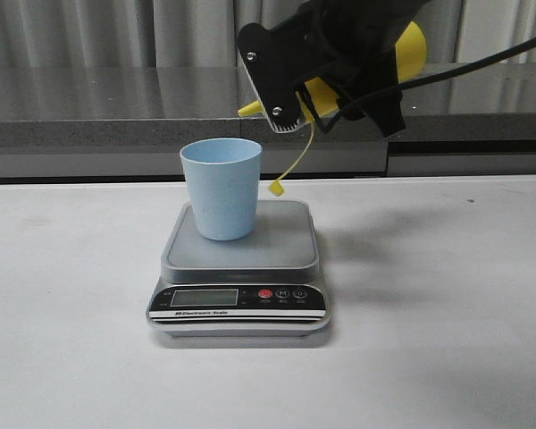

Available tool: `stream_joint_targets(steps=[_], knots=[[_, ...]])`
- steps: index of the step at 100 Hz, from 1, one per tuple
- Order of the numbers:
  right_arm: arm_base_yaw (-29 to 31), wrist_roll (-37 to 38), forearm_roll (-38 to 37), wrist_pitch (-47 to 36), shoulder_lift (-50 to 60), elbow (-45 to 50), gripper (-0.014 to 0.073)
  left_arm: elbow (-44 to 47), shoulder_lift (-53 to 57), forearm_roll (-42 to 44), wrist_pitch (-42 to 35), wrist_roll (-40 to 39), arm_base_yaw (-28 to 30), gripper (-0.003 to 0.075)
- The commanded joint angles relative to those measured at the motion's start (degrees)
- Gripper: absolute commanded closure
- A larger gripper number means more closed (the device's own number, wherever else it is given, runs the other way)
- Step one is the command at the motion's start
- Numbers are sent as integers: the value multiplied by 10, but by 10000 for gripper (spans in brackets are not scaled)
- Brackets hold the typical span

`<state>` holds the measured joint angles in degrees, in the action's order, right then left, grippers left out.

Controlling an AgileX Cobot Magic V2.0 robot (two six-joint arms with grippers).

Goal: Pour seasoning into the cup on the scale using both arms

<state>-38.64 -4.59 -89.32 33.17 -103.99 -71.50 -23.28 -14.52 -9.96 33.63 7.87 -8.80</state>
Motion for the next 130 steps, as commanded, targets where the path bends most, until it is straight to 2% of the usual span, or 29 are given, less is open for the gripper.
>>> stream_joint_targets(steps=[1,13,33,54,69,81,97,130], knots=[[0,3,-38,11,27,-19,655,-14,-5,-6,-42,-6,0,741],[0,5,6,11,27,-19,655,-14,-5,-6,-42,-6,0,741],[8,5,193,1,36,-22,655,-14,-5,-6,-42,-6,0,741],[29,11,356,-63,67,-22,653,-14,-5,-6,-42,-6,0,741],[57,61,418,-98,97,-21,653,-14,-5,-6,-43,-6,0,741],[82,63,481,-139,116,-4,653,-14,-5,-6,-43,-6,0,741],[123,61,557,-226,143,55,653,-14,-5,-6,-43,-6,0,741],[208,46,770,-519,155,196,653,-14,-5,-6,-43,-6,0,741]])
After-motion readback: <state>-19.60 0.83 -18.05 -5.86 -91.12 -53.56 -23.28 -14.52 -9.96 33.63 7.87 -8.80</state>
